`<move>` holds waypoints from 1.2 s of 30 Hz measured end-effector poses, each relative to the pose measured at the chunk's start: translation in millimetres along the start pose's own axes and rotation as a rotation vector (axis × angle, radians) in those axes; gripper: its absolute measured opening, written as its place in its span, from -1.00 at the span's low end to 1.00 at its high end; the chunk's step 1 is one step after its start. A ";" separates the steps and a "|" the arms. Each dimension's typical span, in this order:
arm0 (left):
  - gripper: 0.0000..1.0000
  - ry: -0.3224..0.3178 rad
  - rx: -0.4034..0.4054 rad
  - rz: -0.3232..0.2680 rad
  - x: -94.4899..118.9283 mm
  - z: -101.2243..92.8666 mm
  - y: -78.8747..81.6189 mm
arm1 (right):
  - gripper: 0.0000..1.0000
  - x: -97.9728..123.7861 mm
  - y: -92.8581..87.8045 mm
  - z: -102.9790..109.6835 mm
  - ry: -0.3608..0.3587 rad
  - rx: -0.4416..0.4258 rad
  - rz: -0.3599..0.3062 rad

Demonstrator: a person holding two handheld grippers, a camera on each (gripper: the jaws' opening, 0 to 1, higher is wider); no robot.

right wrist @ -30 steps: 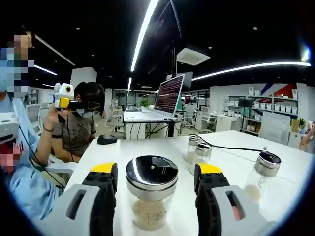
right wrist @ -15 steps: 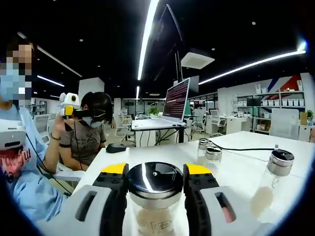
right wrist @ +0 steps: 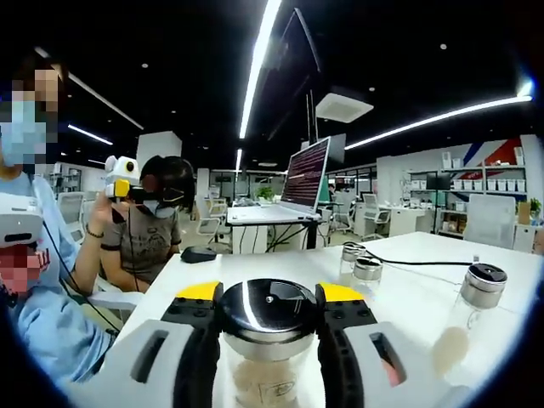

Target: Rotate the seasoning bottle until the label or dispensing opening points toward the visible target arrow and the bottle remains upright within the marked orientation range

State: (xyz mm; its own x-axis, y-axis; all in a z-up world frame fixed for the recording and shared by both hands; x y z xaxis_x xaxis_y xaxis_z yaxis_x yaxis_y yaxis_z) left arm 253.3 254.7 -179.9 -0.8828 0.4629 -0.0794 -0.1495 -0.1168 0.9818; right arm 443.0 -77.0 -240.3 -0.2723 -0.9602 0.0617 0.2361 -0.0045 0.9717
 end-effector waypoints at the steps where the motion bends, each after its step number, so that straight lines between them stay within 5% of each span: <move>1: 0.85 0.001 0.000 0.000 -0.2 0.1 -0.1 | -0.14 0.1 0.2 0.0 -0.005 -0.001 0.003; 13: 0.84 -0.014 0.005 0.015 -3.8 -5.1 -2.7 | -0.14 0.6 1.1 5.7 -0.094 0.002 0.042; 36: 0.83 -0.003 0.010 0.020 -1.8 -4.7 -3.1 | -0.15 -2.6 -2.6 13.8 -0.306 -0.021 -0.032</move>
State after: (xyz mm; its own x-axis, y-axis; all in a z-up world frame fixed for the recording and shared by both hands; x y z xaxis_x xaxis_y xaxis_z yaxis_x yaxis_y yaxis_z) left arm 253.3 250.0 -183.6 -0.8841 0.4636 -0.0594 -0.1274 -0.1169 0.9849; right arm 430.3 -70.6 -239.8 -0.5478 -0.8306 0.1003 0.2414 -0.0422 0.9695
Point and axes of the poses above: the point that each gripper's makers call its tool centre point, and the gripper's own axes: x roughly backward along the fingers, z roughly to its left, y roughly out of its top, the point moved 9 cm from there along x, roughly backward along the fingers, and after that the axes turned 15 degrees about -x, right-handed, at the moved point
